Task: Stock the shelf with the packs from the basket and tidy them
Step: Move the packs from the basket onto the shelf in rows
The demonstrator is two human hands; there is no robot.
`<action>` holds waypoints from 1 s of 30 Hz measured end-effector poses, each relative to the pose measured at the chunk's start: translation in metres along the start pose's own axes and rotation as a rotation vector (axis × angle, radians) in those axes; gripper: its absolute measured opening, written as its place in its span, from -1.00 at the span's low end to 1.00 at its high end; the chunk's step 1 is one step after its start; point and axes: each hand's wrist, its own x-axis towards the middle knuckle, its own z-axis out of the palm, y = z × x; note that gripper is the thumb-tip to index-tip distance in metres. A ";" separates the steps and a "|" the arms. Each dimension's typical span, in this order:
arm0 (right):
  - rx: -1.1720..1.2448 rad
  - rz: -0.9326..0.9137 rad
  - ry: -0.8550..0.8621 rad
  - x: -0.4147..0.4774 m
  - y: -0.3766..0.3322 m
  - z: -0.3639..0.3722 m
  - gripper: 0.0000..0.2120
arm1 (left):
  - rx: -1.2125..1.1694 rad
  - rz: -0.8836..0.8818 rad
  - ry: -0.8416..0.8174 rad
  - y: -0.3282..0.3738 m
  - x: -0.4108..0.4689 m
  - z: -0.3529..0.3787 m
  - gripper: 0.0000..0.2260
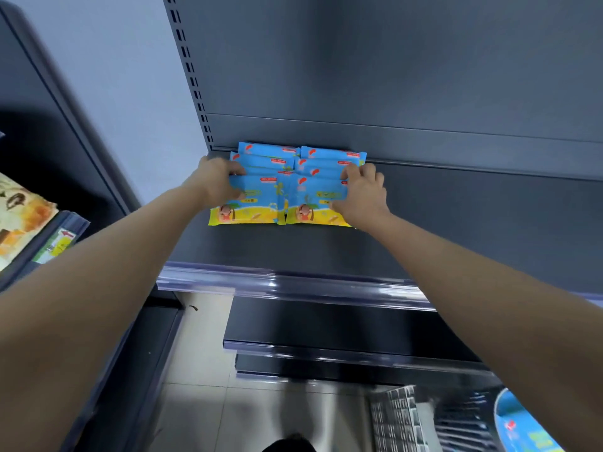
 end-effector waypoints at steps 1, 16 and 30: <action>-0.035 -0.005 0.021 -0.001 -0.001 0.000 -0.48 | 0.005 0.005 0.021 0.001 0.001 0.002 -0.54; -0.060 -0.180 0.121 -0.057 0.058 -0.060 -0.61 | 0.162 0.143 0.099 0.072 -0.044 0.012 -0.48; -0.198 0.070 0.115 -0.222 0.289 -0.142 -0.68 | -0.058 0.793 -0.125 0.350 -0.197 0.137 -0.65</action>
